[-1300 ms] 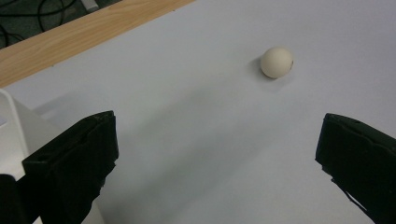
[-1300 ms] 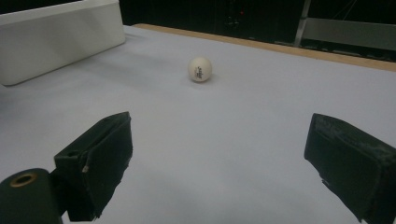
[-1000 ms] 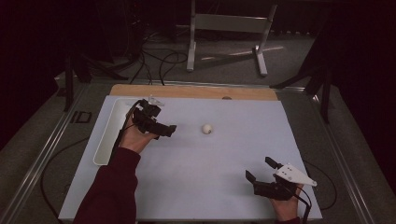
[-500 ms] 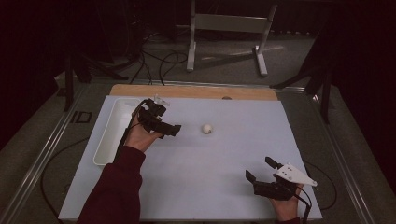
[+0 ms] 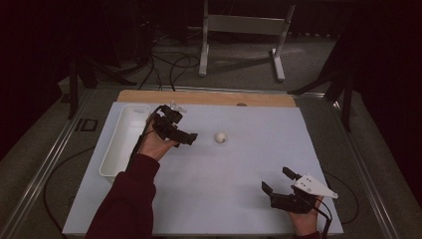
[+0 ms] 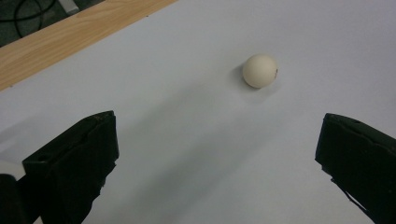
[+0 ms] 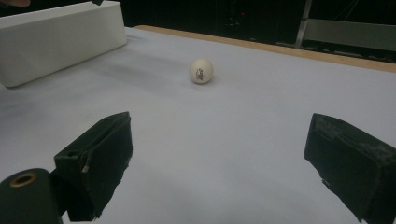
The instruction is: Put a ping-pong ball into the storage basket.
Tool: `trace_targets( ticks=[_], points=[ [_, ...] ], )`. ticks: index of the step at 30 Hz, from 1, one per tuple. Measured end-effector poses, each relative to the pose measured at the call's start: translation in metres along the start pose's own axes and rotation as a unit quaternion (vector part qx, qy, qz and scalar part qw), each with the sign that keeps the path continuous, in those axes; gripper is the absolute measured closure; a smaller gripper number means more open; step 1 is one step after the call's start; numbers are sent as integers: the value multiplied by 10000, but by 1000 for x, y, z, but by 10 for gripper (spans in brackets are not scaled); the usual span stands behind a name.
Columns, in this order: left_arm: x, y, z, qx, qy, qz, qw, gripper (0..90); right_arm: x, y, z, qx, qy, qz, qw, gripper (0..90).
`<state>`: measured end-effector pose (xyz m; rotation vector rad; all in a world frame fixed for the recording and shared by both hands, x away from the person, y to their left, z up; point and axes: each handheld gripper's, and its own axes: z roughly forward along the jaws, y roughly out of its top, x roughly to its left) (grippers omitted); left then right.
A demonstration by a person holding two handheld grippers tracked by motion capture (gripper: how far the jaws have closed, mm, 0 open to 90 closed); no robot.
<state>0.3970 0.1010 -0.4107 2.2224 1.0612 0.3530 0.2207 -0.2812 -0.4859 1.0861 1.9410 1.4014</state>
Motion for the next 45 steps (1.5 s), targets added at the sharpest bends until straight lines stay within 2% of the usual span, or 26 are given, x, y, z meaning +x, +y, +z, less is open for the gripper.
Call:
trace_targets(
  ticks=[11,18,27,45],
  points=[
    [-5,7,10,-4,-83,70,9999,1,0,0,-1,-9,-11,12,10000,74],
    [-8,7,17,86,-127,178,9997,1,0,0,0,3,6,1,10000,74],
    [-7,9,23,155,-131,181,9996,1,0,0,0,-1,12,6,10000,74],
    [-12,26,26,119,-273,261,9992,1,-1,0,0,-24,3,30,10000,74]
  ],
)
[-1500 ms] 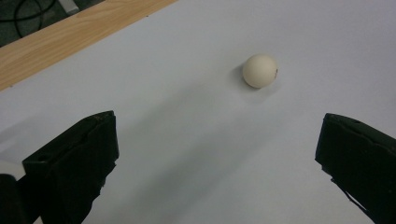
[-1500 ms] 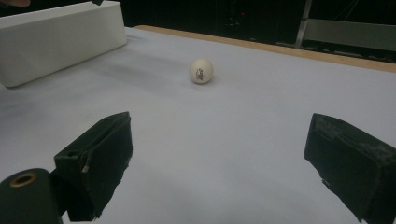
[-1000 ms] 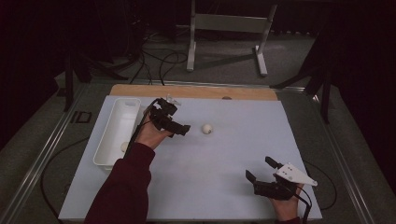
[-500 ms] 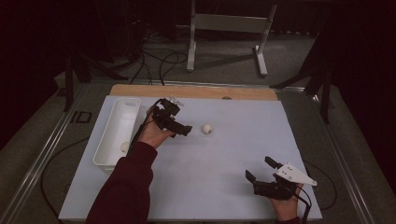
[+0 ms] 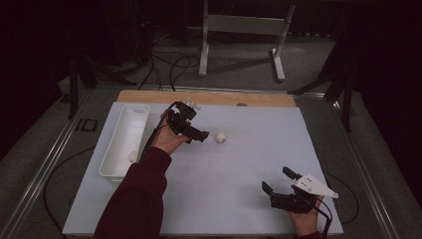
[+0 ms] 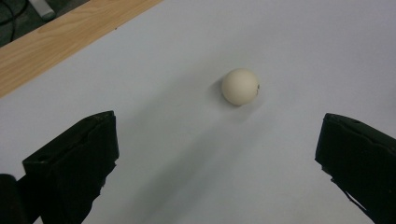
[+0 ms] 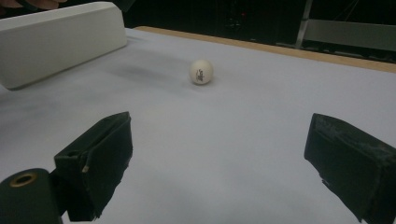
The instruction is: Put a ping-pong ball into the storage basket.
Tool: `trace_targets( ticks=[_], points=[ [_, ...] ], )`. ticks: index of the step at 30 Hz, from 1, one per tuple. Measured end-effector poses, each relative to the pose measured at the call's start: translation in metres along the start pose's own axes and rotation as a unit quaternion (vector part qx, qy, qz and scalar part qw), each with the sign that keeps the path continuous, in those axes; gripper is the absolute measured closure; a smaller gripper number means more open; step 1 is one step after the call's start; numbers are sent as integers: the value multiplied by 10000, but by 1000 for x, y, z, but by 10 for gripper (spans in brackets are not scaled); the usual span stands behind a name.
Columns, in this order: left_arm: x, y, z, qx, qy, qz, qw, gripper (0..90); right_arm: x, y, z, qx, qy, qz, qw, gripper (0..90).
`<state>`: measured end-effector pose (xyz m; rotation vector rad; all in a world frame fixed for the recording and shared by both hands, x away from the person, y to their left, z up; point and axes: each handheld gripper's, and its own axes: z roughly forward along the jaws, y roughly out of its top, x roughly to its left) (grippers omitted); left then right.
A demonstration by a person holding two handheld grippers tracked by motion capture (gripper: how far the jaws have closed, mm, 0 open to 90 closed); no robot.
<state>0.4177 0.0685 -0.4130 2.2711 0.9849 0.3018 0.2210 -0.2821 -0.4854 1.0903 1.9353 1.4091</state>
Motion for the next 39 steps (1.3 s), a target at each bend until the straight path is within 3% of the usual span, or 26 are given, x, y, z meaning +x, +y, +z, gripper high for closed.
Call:
trace_targets(
  ticks=[18,30,39],
  points=[
    [2,1,19,117,-79,-40,9999,1,1,0,1,21,7,-20,10000,74],
    [6,2,29,68,-123,-96,9999,1,1,1,0,6,10,-16,10000,74],
    [3,13,36,118,-192,-5,9997,1,0,1,1,12,17,-19,10000,74]
  ],
)
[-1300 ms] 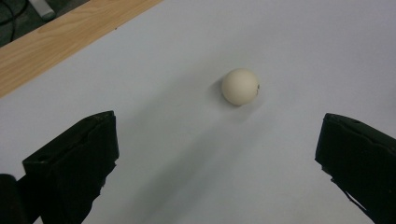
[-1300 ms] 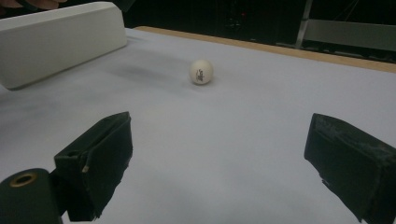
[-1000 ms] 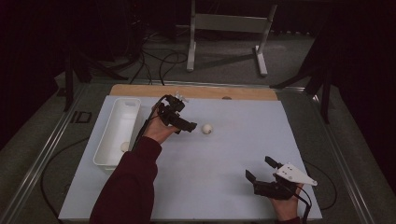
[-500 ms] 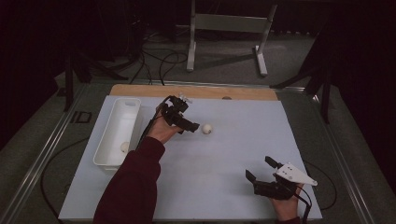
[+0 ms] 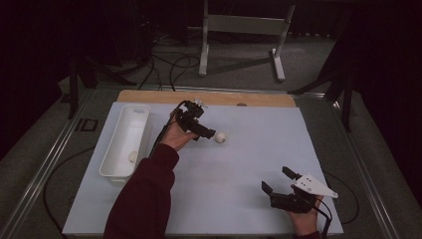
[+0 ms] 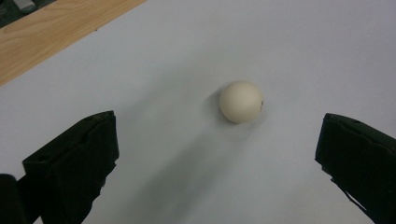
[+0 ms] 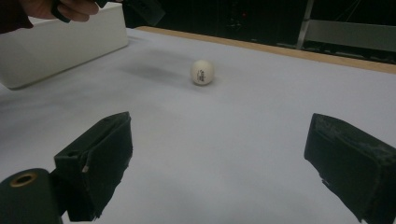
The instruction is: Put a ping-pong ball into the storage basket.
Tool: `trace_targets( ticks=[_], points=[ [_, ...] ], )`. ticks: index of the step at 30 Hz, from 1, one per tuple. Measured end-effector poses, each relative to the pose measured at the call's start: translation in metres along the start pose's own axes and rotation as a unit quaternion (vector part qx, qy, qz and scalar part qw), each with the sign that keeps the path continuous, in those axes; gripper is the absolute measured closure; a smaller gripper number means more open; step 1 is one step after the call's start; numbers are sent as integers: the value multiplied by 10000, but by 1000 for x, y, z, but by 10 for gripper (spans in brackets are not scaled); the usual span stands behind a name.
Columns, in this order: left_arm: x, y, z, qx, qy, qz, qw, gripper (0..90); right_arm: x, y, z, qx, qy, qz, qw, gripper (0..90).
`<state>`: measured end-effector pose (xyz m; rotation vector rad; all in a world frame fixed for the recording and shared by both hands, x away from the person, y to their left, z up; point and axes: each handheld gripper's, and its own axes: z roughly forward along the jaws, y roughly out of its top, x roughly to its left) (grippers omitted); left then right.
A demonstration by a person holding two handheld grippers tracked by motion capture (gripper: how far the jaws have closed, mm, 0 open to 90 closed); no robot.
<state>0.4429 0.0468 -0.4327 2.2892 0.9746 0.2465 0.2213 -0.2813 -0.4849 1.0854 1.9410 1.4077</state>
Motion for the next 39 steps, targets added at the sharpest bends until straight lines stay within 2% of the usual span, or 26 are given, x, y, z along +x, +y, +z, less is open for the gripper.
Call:
trace_targets(
  ticks=[6,14,25,30,34,39],
  points=[
    [-3,7,3,-74,24,42,10000,1,-1,0,-1,-26,-8,18,10000,75],
    [-1,6,10,-33,75,-15,10000,1,0,0,0,-18,3,9,10000,74],
    [-1,8,17,2,23,-16,10000,1,0,0,0,-7,15,8,10000,74],
    [0,9,22,6,-24,-101,9999,1,-1,0,-1,-16,5,10,10000,74],
    [0,10,25,51,-34,-89,9999,2,-1,0,-1,-20,8,13,10000,74],
    [-6,19,27,69,-43,25,10000,1,-2,0,-1,-27,17,31,10000,75]
  ],
)
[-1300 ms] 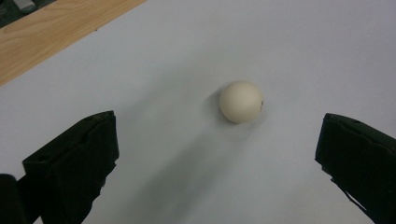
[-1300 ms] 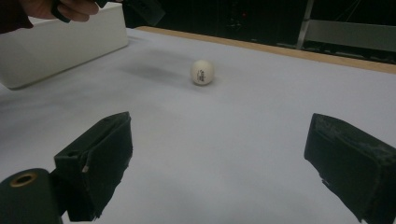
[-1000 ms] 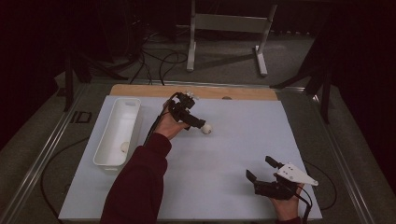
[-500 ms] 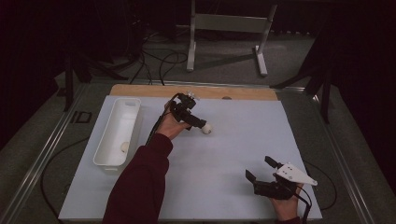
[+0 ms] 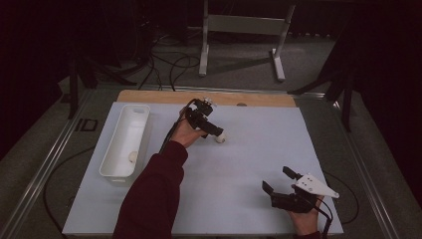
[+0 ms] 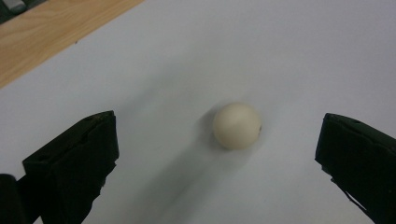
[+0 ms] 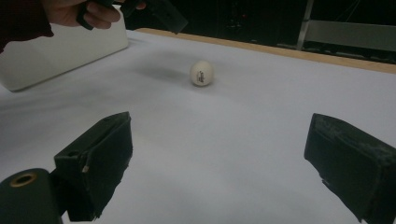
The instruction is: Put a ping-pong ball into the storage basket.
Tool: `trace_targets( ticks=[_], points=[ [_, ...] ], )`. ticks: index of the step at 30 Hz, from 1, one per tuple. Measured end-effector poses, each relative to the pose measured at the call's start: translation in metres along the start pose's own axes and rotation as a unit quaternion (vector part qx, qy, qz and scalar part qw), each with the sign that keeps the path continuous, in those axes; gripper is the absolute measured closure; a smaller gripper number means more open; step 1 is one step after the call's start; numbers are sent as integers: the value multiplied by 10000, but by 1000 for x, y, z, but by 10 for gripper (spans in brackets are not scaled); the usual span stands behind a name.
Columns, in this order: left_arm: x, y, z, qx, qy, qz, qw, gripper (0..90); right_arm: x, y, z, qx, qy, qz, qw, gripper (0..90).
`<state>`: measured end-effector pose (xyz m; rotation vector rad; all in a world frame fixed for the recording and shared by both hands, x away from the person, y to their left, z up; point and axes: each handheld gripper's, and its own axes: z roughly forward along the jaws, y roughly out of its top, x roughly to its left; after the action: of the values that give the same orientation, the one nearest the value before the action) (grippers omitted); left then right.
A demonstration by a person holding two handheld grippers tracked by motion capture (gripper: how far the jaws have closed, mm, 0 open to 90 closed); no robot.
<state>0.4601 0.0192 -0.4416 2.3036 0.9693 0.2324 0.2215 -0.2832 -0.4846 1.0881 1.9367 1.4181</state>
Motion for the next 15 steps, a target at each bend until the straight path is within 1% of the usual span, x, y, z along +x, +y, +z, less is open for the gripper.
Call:
trace_targets(
  ticks=[3,4,9,11,15],
  points=[
    [-3,5,1,-28,-21,60,10000,1,0,0,-1,-12,-8,18,10000,74],
    [-4,6,2,-40,-28,42,10000,1,0,0,-1,-20,-11,19,10000,74],
    [-4,5,9,-8,7,62,10000,1,-2,0,-2,-27,-14,34,10000,74],
    [-4,4,12,-20,-16,34,10000,1,-2,0,-2,-24,-17,32,10000,74],
    [-6,4,18,-25,-41,40,10000,1,-2,0,-1,-23,-16,32,10000,75]
  ],
)
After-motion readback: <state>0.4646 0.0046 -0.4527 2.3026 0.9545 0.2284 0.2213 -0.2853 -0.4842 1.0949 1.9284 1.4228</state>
